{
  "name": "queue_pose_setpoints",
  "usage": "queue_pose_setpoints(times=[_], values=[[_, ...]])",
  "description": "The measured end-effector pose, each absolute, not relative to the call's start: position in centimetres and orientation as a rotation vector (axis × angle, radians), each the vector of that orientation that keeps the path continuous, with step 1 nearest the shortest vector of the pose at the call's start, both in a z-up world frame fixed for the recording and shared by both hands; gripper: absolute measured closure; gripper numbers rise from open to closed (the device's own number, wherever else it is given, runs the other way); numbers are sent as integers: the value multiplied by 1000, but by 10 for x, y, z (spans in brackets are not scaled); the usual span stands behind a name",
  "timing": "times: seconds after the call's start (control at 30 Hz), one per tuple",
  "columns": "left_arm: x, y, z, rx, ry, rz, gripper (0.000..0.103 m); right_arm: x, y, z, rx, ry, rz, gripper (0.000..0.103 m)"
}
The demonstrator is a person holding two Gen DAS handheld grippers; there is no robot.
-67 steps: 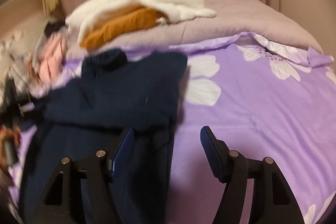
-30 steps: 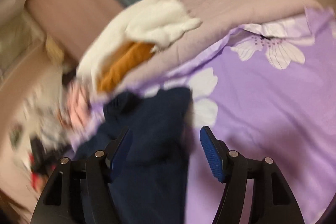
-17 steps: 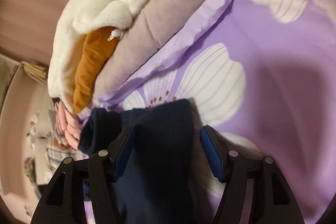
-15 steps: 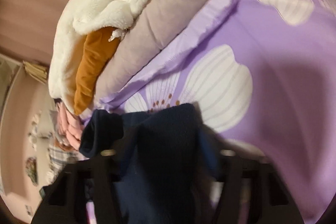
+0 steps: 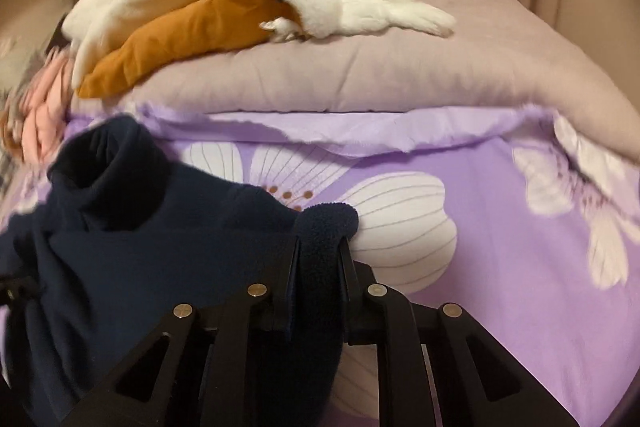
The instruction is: Fold large clothes
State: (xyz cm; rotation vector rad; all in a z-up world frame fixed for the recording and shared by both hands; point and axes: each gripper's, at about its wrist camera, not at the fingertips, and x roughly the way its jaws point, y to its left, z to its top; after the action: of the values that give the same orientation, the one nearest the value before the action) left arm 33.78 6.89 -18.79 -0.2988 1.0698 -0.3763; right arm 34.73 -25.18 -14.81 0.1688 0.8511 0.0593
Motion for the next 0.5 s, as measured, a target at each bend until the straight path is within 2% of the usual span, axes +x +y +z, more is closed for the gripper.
queue_pose_setpoints(times=[0.27, 0.37, 0.5], values=[[334, 66, -187, -308, 1054, -358, 48, 283, -249, -80, 249, 672, 175, 83], [333, 63, -187, -302, 1045, -347, 45, 269, -225, -82, 194, 696, 225, 83], [332, 60, -187, -297, 1033, -340, 42, 269, -212, -114, 120, 803, 195, 83]])
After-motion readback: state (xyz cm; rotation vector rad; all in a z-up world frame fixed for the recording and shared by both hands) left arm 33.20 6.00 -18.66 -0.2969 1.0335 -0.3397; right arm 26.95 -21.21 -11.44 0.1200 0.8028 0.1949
